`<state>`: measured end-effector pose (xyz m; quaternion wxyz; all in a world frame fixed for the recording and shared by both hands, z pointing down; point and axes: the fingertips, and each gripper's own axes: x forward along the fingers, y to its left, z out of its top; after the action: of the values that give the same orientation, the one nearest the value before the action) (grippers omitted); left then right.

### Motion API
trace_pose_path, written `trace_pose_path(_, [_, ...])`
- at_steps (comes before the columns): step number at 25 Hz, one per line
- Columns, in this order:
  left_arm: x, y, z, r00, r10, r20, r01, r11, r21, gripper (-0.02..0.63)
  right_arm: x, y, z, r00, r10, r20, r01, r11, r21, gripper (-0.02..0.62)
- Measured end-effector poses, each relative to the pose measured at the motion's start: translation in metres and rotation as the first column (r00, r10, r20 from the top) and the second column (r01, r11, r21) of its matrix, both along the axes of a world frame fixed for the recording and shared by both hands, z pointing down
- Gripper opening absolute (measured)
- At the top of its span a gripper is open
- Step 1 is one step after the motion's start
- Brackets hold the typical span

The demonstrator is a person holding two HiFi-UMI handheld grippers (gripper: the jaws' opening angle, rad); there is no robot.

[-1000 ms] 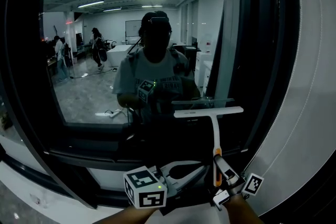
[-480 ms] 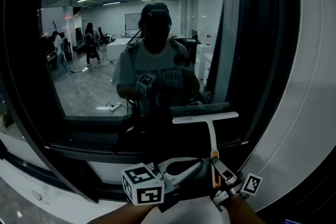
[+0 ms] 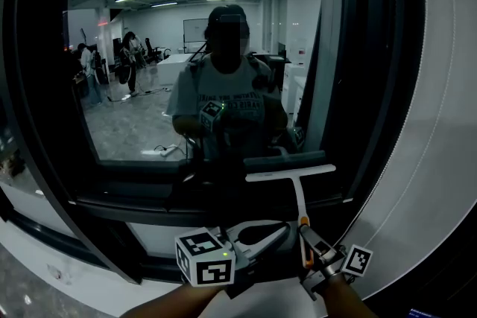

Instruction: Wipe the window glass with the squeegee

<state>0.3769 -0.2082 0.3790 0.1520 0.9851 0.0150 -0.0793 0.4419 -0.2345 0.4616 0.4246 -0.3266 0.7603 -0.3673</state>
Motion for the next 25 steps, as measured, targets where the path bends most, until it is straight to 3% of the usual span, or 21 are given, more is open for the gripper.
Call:
trace_pose_path(6, [0.002,0.004,-0.001,1.000,-0.003,0.010,0.003,1.000,0.007,0.000,-0.003,0.003,0.012,1.000,-0.015,0.024,0.016,0.998,-0.066,0.067])
trace_pose_path(13, [-0.006,0.009,-0.003,1.000,0.006,0.017,-0.007,1.000,0.002,0.000,-0.007,0.009,0.011,0.997,-0.017,0.081,0.022,0.998,-0.052,0.064])
trace_pose_path(20, [-0.041,0.000,-0.029,1.000,0.008,-0.025,-0.007,0.999,0.051,0.000,-0.027,0.002,-0.047,0.998,-0.022,0.059,0.015,0.994,0.106,0.064])
trace_pose_path(25, [-0.087,-0.010,-0.064,0.999,-0.002,-0.044,0.006,0.995,0.097,0.000,-0.054,-0.008,-0.124,0.999,-0.039,0.007,0.036,0.963,0.268,0.064])
